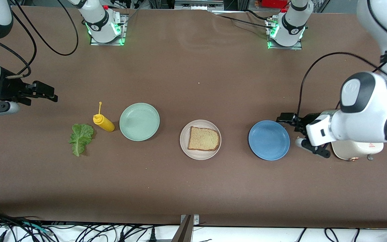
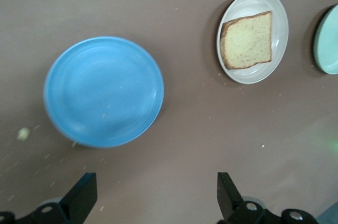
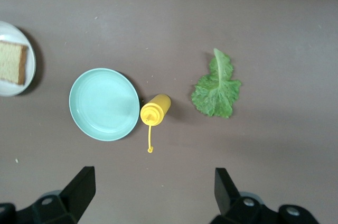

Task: Make sandwich in beige plate with both arms
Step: 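Return the left gripper to the toaster while the right gripper reaches the bottle, then grasp the yellow mustard bottle with the right gripper, then lift the bottle with the right gripper and tilt it over the bread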

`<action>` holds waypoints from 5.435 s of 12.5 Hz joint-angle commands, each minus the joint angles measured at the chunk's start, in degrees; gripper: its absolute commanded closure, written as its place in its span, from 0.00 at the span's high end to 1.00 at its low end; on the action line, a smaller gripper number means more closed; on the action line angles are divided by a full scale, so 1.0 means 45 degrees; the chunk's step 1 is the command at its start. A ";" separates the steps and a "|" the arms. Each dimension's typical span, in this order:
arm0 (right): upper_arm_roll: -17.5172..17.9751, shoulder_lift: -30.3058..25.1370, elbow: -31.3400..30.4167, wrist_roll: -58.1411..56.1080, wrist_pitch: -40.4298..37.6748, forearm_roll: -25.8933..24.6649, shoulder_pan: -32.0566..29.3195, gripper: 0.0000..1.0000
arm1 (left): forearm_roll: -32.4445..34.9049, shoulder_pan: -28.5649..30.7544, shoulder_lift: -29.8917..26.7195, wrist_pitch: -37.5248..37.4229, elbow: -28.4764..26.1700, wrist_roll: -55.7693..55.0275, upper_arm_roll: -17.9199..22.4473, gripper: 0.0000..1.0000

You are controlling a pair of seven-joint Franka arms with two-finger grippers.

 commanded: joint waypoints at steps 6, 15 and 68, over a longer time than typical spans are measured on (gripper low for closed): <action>-0.0042 0.0341 -0.2124 -0.7781 0.1542 0.3863 -0.1840 1.00 | 0.1768 0.0565 -0.3343 -0.1566 -0.0512 -0.0646 0.1280 1.00; -0.0003 0.3930 -0.2421 -1.8578 0.1681 0.9115 -0.3035 1.00 | 0.2397 -0.0512 -0.6605 0.0770 -0.4374 -0.1526 0.2573 1.00; 0.0271 0.4641 -0.4374 -2.3874 0.3300 1.0631 -0.1904 0.05 | 0.2452 -0.0393 -0.6295 -0.0062 -0.3794 -0.1544 0.2475 1.00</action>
